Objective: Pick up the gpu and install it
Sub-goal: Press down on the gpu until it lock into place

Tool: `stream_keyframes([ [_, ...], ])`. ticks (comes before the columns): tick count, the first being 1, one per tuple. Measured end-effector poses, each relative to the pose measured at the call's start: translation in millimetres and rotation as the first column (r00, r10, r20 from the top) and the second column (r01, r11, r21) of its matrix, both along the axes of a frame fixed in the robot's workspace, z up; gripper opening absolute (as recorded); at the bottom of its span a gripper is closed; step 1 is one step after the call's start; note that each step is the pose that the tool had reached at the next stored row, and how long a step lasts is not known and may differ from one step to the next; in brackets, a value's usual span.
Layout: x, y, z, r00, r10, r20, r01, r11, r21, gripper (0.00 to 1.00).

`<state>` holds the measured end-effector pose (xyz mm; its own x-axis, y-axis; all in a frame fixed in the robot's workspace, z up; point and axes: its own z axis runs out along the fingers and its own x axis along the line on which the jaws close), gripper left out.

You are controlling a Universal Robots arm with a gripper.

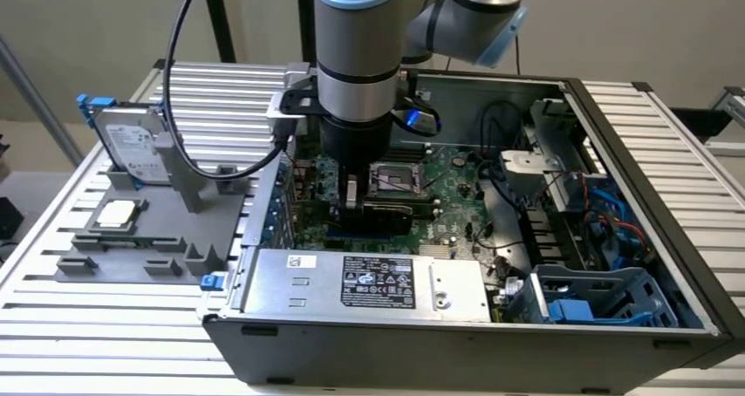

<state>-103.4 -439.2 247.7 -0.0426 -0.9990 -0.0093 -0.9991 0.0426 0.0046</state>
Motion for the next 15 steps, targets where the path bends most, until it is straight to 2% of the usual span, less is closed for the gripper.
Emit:
stream_keyframes([
  [15,-0.3,0.3,-2.9,1.0,0.0,0.0,0.0,1.0,-0.0007,0.0],
])
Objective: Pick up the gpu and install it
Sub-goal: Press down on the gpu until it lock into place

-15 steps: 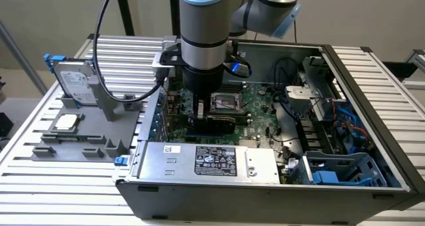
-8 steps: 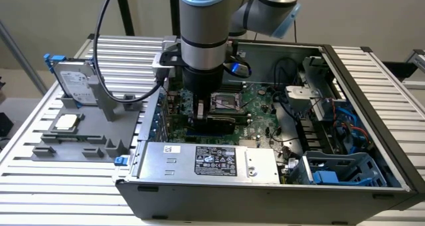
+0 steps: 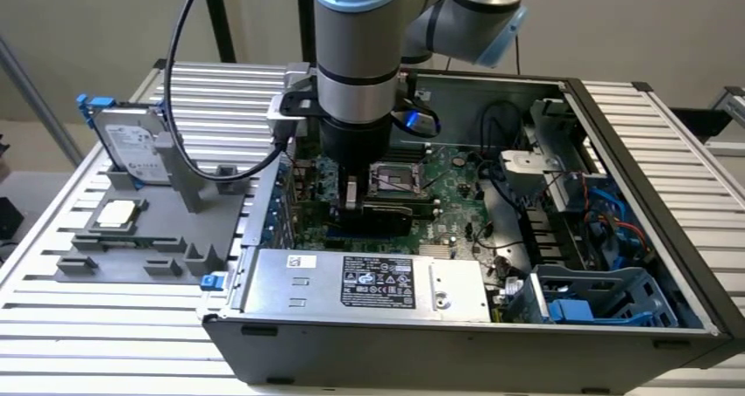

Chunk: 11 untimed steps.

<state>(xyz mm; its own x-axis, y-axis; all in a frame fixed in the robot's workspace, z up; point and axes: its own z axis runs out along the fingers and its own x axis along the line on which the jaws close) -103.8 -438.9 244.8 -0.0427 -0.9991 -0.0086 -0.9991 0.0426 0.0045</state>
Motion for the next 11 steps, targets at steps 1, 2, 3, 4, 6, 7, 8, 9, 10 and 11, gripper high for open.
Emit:
stream_keyframes([
  [1,-0.1,0.2,-0.3,1.0,0.0,0.0,0.0,1.0,0.0012,0.0],
  [2,-0.2,0.4,-0.8,1.0,-0.001,0.0005,0.001,1.0,0.0028,0.0],
  [3,-0.2,0.4,-1.0,1.0,-0.001,0.001,0.001,1.0,0.0025,1.0],
  [4,-0.1,0.2,-0.6,1.0,-0.001,0.0006,0.001,1.0,0.0012,1.0],
  [6,0.0,0.0,1.0,1.0,0.0,0.0001,0.0,1.0,0.0003,1.0],
  [7,0.0,0.0,2.6,1.0,0.0,0.0,0.0,1.0,0.0002,1.0],
  [8,-0.1,0.0,5.0,1.0,0.0,0.0,0.0,1.0,0.0002,1.0],
  [9,0.0,0.1,8.2,1.0,0.0,0.0,0.0,1.0,0.0002,1.0],
  [10,0.0,0.0,12.3,1.0,0.0,0.0001,0.0,1.0,0.0002,1.0],
  [11,-0.1,0.0,17.0,1.0,0.0,-0.0001,0.0,1.0,0.0001,1.0],
])
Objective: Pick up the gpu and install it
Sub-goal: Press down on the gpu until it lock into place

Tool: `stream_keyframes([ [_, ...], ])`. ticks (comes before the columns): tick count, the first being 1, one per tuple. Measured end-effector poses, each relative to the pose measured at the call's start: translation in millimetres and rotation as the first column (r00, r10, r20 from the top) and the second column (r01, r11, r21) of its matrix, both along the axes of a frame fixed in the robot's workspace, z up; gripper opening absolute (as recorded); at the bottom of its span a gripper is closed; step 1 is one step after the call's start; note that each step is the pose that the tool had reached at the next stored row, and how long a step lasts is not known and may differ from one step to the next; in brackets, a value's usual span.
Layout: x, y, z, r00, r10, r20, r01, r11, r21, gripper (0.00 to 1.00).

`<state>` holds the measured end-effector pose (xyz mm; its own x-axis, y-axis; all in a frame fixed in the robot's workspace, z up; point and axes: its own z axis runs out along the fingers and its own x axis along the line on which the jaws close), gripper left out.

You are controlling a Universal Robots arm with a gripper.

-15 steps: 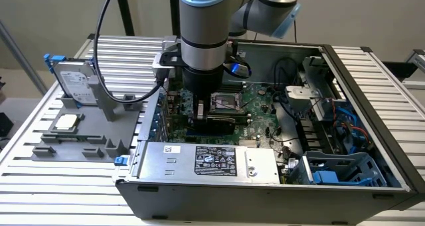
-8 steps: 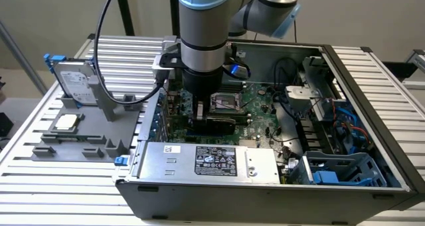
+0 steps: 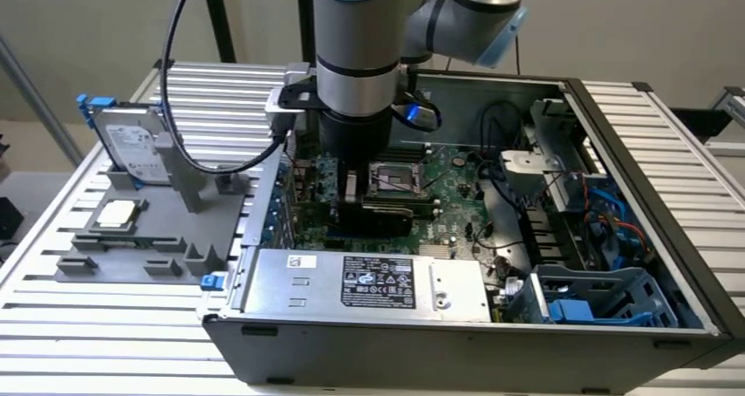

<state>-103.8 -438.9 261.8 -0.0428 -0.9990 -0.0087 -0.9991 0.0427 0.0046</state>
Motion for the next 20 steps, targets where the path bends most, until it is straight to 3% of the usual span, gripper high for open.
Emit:
stream_keyframes([
  [4,0.0,0.0,18.2,1.0,0.0,0.0,0.0,1.0,0.0,1.0],
  [5,0.0,0.0,22.6,1.0,0.0,0.0001,0.0,1.0,0.0001,0.0],
  [9,0.0,0.0,36.3,1.0,0.0,0.0,0.0,1.0,0.0,0.0],
  [20,0.0,0.0,37.2,1.0,0.0,0.0,0.0,1.0,0.0014,0.0],
])
